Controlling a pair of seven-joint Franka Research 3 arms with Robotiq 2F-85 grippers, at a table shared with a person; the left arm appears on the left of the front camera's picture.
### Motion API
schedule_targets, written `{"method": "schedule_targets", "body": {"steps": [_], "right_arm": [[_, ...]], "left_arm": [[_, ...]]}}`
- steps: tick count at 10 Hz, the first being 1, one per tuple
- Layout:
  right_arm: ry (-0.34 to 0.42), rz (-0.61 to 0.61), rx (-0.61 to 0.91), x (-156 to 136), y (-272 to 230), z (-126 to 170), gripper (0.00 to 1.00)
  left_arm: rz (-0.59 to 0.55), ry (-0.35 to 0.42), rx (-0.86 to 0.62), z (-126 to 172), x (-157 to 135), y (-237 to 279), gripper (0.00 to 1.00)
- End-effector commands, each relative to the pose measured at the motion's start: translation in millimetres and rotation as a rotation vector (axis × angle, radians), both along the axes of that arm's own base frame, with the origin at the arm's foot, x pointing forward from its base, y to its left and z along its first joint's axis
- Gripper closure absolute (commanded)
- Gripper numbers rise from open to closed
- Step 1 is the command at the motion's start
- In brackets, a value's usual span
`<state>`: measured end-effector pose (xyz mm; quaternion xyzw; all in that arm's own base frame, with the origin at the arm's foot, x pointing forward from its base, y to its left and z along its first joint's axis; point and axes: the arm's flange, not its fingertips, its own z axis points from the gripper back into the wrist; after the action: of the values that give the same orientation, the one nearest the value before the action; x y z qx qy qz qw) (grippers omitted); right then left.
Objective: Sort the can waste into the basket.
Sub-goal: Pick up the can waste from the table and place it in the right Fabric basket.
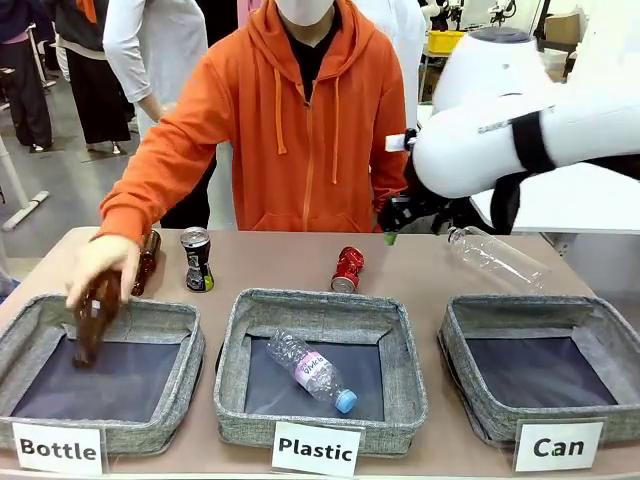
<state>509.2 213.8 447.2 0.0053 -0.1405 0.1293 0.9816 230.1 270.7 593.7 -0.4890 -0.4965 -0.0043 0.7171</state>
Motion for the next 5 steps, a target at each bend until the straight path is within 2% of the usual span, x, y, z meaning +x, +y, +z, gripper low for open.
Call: {"method": "schedule_targets", "body": {"steps": [1,3,5], "right_arm": [[-0.02,-0.021,-0.043,26,34,-22,0.0],[-0.026,-0.043,-0.07,46,63,-63,0.0],[-0.015,-0.066,-0.116,54,82,-95,0.0]], "left_arm": [[0.017,-0.049,-0.114,33,-23,58,0.0],[0.04,-0.046,-0.143,35,-44,82,0.0],[0.068,-0.03,-0.137,29,-46,89,0.0]]}}
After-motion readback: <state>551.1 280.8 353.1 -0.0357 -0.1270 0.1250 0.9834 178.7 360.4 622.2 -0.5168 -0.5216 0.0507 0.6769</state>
